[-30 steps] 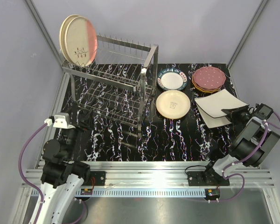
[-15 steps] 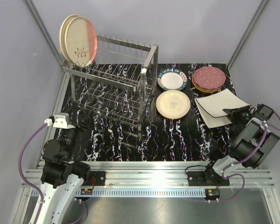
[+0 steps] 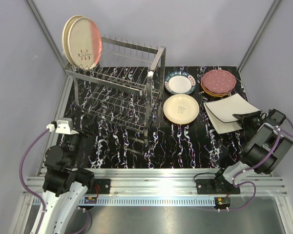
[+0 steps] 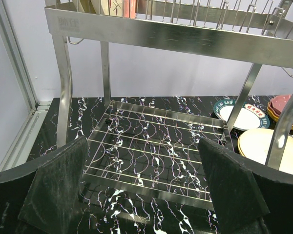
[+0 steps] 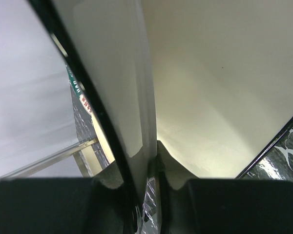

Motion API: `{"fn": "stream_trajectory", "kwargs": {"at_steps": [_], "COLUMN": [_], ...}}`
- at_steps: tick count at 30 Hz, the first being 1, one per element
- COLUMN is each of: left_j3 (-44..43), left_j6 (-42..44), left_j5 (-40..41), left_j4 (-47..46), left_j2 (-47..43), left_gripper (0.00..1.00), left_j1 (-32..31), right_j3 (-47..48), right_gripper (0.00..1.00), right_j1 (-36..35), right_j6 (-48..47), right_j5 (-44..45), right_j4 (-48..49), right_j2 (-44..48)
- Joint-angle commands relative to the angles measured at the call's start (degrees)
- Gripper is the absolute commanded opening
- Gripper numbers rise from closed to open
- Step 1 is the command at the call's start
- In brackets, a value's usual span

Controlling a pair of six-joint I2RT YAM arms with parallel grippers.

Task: Unload the plates from the dish rack
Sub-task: Place the plate on the table

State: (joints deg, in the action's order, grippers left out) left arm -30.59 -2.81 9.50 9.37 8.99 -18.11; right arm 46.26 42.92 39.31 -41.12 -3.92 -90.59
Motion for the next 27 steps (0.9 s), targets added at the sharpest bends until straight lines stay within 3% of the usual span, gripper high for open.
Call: {"fn": "stream_trajectory", "kwargs": {"at_steps": [1, 27], "left_j3": [0.1, 0.2], "left_j6": [1.0, 1.1], "left_j5": [0.9, 1.2], "left_j4": [-2.9, -2.9], "left_j2": [-0.2, -0.8], "left_gripper": [0.99, 0.99], "left_j1": [0.1, 0.0], "right_j3": [1.3, 0.4], "right_gripper": [0.07, 0.22], "right_j1": [0.3, 0.5], "right_j6": [0.6, -2.0], "right_j5": [-4.2, -3.0], "right_j4": [7.4, 5.8], "right_j2": [0.6, 1.1]}}
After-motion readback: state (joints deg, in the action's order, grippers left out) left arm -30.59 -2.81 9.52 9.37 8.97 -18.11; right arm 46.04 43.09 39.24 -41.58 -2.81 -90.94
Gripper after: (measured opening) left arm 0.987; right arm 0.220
